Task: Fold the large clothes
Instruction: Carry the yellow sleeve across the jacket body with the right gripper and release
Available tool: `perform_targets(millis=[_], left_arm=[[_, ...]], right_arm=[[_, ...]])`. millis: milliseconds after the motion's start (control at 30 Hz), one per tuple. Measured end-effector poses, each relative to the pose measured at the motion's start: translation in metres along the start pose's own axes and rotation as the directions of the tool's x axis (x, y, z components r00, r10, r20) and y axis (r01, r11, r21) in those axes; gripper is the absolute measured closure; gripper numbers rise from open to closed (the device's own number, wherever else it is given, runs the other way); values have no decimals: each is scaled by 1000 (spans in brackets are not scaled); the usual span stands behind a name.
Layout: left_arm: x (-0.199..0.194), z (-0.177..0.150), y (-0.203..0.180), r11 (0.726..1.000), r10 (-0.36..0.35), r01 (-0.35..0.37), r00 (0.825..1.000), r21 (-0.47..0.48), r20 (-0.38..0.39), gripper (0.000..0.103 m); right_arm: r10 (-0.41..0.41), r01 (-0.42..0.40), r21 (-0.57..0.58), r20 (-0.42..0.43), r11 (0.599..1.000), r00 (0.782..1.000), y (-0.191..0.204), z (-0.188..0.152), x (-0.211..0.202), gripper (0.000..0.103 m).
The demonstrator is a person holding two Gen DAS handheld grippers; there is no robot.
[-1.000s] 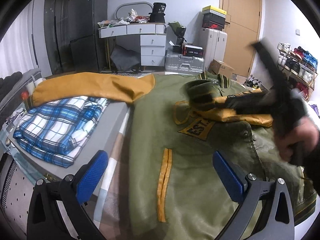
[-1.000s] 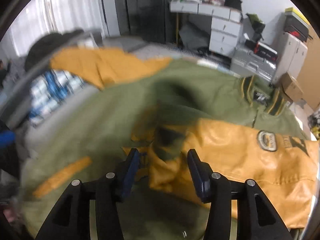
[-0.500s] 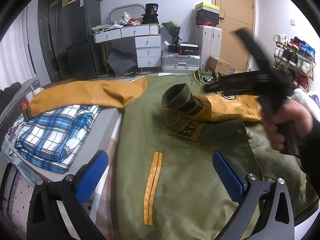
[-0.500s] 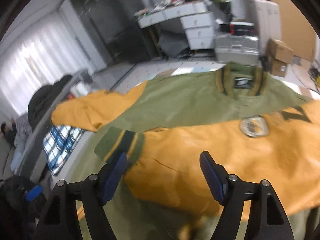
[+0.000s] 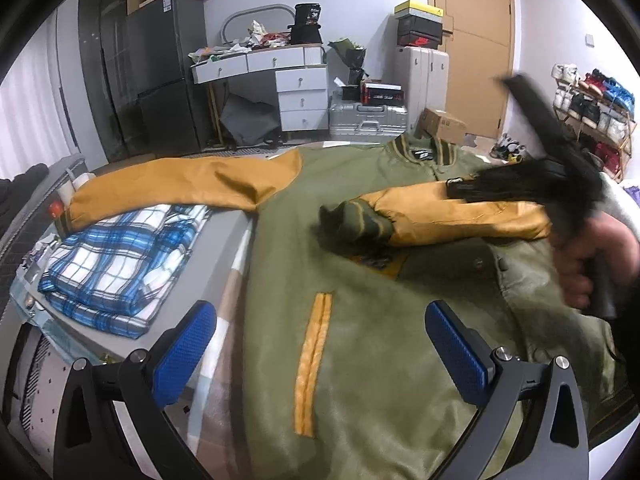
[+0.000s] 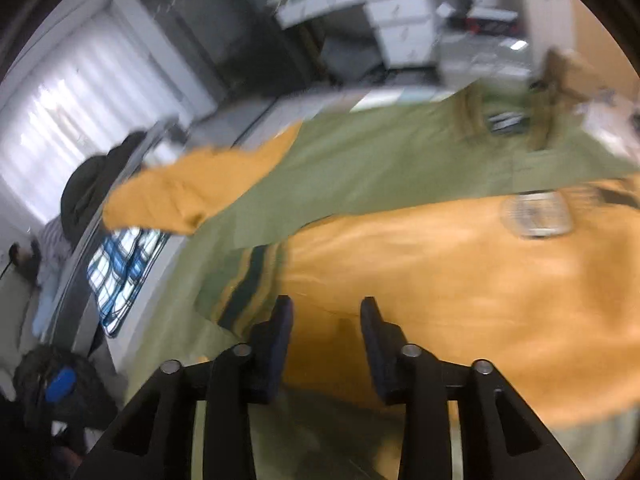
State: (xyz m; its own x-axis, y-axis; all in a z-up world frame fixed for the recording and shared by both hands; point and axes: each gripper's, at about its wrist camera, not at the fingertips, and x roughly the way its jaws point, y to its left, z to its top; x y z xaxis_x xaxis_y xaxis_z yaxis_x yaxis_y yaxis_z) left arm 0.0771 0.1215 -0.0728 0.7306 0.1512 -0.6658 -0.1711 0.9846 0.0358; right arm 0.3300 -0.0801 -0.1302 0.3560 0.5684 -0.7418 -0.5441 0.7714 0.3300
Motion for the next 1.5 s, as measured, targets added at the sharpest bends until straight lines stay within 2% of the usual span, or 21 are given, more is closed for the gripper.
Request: perform_targets(millis=[67,133,233,267,333,400,467,533,600,700,867,1000,1033,1067,1133,1200,1267,1300,1333,1433,1500], left_arm=[[3,5,-7,999,-33,33,999,13,0,1],[5,10,-15,998,-48,48,999,32,5,1],[12,18,-31,995,-85,85,996,58,0,1],[18,19,-37,993,-98,99,995,65,-18,1],[30,17,-48,989,-124,128,990,70,-61,1],[40,14,-56,987,-132,140,986,78,-100,1],[50,8,-63,984,-136,150,981,93,-141,1],[62,-2,-67,983,-131,153,973,105,-192,1],[72,-16,-68,977,-147,179,958,114,-246,1],[82,-41,-68,976,-122,172,941,135,-315,1],[70,-68,-64,973,-123,177,941,151,-315,1],[62,-81,-60,975,-119,167,951,150,-285,0],[61,-82,-60,977,-110,152,960,149,-258,0],[59,-83,-58,978,-114,154,960,140,-256,1],[52,-80,-57,979,-126,164,956,125,-266,1],[40,-68,-58,970,-170,203,959,135,-226,1],[22,-55,-59,968,-156,180,977,176,-144,1],[15,-47,-61,966,-145,165,983,197,-112,1],[7,-34,-64,962,-135,150,988,227,-78,1],[-3,11,-76,944,-140,126,990,305,25,1],[2,43,-88,930,-155,120,985,346,73,1]], right_arm=[[-55,53,59,27,997,998,-35,-20,-28,58],[-113,108,135,27,985,993,-75,-47,-49,57],[-217,219,249,-32,943,976,-130,-90,-61,57],[-229,234,286,-51,929,972,-144,-101,-64,60],[-204,203,336,-31,920,978,-166,-121,-76,85],[-234,225,326,-10,918,972,-171,-130,-86,85],[-287,274,266,8,924,958,-170,-136,-89,85],[-305,289,229,34,929,952,-166,-139,-89,87],[-328,314,211,38,926,944,-160,-140,-88,87],[-369,358,161,43,920,928,-148,-139,-83,84],[-393,376,177,67,909,917,-158,-149,-94,81],[-398,378,189,83,906,913,-159,-150,-97,81],[-403,382,188,89,905,911,-158,-150,-98,81],[-417,396,183,97,900,904,-155,-150,-99,81],[-440,426,130,114,895,891,-138,-145,-102,78],[-410,402,82,167,912,897,-108,-137,-114,78],[-339,330,77,226,941,913,-78,-128,-129,71],[-299,289,77,247,954,922,-63,-122,-135,57],[-264,253,73,268,965,927,-49,-116,-138,48],[-160,153,46,302,987,940,-28,-104,-137,43],[-133,122,54,323,991,937,-28,-93,-128,36]])
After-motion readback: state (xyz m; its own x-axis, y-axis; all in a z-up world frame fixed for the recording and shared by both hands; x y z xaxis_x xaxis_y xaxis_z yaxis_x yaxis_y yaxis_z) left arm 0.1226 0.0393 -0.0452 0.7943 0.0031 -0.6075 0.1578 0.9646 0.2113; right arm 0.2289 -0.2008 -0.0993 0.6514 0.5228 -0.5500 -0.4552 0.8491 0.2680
